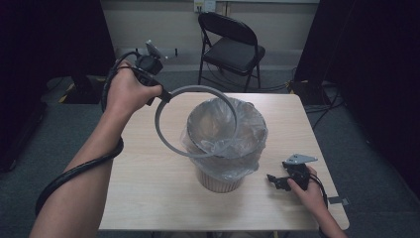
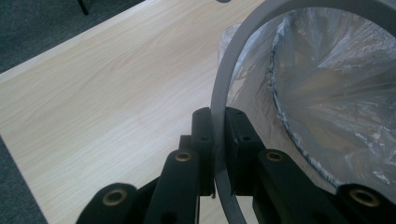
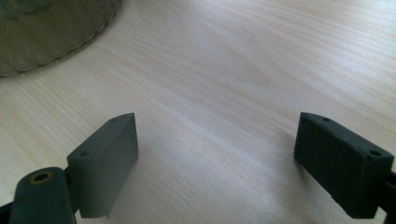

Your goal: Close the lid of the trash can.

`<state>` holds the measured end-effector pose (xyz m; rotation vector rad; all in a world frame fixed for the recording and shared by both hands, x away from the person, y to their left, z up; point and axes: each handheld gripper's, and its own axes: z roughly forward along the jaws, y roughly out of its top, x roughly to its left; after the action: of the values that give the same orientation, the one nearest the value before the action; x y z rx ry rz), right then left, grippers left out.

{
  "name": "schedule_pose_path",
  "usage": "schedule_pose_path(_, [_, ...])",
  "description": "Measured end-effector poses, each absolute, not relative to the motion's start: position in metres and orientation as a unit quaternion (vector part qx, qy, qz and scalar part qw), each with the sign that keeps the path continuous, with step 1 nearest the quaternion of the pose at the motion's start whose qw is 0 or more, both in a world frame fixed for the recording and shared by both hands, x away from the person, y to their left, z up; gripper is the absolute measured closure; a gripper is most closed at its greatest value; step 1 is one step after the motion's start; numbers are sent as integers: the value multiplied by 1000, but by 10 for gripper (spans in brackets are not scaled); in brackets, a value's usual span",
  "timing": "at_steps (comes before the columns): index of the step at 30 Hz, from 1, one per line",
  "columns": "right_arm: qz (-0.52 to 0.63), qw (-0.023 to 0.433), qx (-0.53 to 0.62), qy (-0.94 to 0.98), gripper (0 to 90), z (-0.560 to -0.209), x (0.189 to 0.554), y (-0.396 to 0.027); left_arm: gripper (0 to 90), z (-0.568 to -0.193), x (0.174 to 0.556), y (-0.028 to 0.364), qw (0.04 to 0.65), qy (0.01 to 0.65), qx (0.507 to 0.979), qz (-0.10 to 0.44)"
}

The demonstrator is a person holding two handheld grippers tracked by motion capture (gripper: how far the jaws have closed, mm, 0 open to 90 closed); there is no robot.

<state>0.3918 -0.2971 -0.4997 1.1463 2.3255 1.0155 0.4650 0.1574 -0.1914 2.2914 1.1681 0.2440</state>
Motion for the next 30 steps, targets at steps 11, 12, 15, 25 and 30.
schedule_pose_path(11, [359, 178, 405, 822, 130, -500, 392, -297, 831, -203, 472, 130, 275, 432, 854, 90])
schedule_pose_path(12, [359, 178, 405, 822, 130, -500, 392, -297, 830, -204, 473, 128, 274, 431, 855, 90])
schedule_pose_path(15, [359, 178, 405, 822, 130, -500, 392, -297, 830, -207, 474, 121, 272, 435, 854, 90])
schedule_pose_path(25, [359, 178, 406, 822, 130, -500, 392, -297, 829, -214, 475, 101, 277, 430, 855, 86])
schedule_pose_path(30, [358, 178, 407, 821, 130, -500, 392, -297, 829, -218, 476, 93, 276, 426, 857, 86])
